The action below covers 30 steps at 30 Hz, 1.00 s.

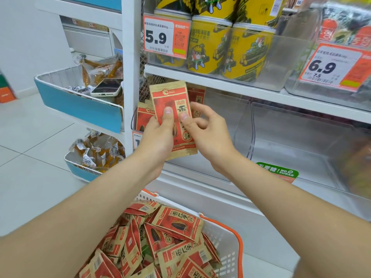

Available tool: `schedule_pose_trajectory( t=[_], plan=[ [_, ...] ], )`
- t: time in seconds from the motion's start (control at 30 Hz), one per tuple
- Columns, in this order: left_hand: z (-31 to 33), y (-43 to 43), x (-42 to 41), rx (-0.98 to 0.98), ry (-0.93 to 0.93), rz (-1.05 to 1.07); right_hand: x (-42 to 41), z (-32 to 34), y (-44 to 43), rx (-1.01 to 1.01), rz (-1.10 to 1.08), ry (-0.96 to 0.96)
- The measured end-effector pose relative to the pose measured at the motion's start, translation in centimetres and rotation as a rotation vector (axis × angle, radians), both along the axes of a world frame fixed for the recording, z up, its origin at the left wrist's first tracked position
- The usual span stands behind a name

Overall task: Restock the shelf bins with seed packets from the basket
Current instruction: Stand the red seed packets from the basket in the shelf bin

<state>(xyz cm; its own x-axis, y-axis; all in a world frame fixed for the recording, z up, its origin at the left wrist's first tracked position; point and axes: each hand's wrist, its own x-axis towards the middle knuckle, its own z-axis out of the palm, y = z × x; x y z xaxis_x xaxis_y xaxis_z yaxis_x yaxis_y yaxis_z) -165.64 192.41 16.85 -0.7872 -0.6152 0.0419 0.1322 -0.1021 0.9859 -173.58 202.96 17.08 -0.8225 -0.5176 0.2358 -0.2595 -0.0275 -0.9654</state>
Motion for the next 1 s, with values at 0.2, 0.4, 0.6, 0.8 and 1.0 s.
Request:
schedule_pose_trajectory(
  t=[0.2, 0.4, 0.6, 0.8, 1.0],
  plan=[
    [-1.2, -2.5, -1.4, -0.773, -0.236, 0.09, -1.9, 0.3, 1.1, 0.07, -0.254, 0.63],
    [-2.8, -4.3, -1.3, -1.589, -0.407, 0.148, -5.5, -2.0, 0.9, 0.49, -0.311, 0.591],
    [-3.9, -5.8, -2.0, -1.794, -0.597, -0.014, -9.7, -3.2, -2.6, 0.779, -0.41, 0.414],
    [-3.5, -6.4, -2.4, -1.857, -0.606, -0.015, -13.0, -2.8, -5.4, 0.601, -0.461, 0.216],
    [-3.8, -6.8, -2.5, -1.868, -0.563, -0.005, -14.4, -2.2, -7.2, 0.475, -0.51, 0.032]
  ],
)
